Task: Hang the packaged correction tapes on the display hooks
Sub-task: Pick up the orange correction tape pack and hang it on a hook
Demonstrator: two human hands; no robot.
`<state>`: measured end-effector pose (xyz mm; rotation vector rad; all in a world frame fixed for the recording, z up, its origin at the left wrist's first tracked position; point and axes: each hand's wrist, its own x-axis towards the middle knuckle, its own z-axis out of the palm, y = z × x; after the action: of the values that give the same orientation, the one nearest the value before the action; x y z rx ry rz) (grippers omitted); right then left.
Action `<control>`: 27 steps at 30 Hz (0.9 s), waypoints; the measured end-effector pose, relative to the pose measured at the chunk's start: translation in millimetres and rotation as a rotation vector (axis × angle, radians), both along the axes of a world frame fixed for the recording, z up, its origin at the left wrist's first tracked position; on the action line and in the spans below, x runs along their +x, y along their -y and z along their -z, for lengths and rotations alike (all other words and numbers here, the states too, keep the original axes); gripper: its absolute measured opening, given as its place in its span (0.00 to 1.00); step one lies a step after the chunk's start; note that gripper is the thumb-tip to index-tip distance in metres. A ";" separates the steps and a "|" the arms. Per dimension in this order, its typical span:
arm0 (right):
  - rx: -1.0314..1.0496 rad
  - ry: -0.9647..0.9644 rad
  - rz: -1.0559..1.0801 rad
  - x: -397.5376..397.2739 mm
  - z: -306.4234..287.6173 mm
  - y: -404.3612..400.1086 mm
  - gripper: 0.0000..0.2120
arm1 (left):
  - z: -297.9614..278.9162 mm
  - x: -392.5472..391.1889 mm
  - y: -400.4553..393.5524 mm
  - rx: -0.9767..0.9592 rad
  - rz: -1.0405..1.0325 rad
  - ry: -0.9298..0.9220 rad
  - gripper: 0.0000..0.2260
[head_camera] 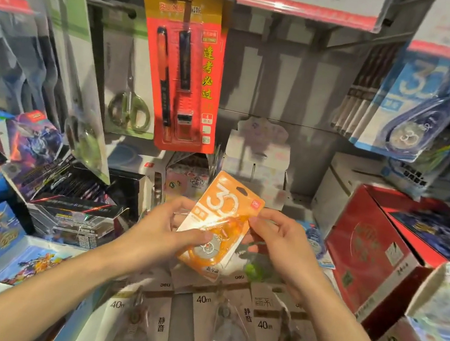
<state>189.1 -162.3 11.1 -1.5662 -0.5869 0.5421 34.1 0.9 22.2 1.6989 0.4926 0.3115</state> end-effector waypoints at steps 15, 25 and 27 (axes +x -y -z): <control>-1.057 0.716 0.295 57.8 38.7 36.2 0.21 | 5.1 39.3 16.2 0.080 -0.020 0.020 0.18; -0.784 0.659 0.434 51.1 26.2 38.1 0.15 | 8.1 37.3 13.4 0.024 -0.012 0.021 0.18; -0.724 0.650 0.452 43.2 21.7 44.5 0.15 | 8.1 39.0 16.5 0.008 -0.012 0.022 0.18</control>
<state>232.3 -206.8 -10.6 -2.5121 -0.5058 -0.1530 73.1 -15.6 14.1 1.6994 0.4866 0.3412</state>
